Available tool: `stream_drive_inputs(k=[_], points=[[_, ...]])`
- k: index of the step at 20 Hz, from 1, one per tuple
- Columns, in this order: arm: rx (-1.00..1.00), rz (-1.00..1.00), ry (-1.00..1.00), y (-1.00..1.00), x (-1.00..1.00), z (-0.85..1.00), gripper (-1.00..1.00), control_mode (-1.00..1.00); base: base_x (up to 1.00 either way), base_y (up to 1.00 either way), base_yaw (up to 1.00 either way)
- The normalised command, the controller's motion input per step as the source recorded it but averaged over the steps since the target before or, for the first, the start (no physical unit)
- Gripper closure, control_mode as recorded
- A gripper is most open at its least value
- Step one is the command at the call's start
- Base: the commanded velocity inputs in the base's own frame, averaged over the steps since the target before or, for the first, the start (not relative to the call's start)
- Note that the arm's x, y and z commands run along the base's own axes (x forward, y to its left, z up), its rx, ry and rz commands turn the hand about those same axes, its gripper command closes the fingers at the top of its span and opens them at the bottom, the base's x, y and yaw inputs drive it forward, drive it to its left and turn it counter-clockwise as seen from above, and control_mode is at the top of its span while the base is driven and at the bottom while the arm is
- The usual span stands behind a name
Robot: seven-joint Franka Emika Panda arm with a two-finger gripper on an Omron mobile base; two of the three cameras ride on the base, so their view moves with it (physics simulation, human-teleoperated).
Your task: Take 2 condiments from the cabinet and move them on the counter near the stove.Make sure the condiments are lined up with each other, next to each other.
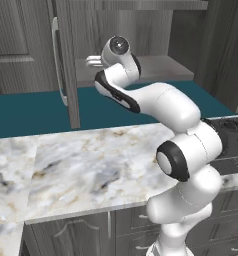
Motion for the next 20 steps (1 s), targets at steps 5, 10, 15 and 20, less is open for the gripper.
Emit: stream_drive_inputs(k=[5,10,15,20], points=[[0.0,0.0,0.01,0.05,0.11,-0.15,-1.0,-1.0,0.0,0.0,0.0],[0.0,0.0,0.0,0.0,0.0,0.0,1.0,-1.0,0.0,0.0,0.0],[0.0,0.0,0.0,0.0,0.0,0.0,1.0,-1.0,0.0,0.0,0.0],[0.0,0.0,0.0,0.0,-0.12,0.0,1.0,-1.0,0.0,0.0,0.0]])
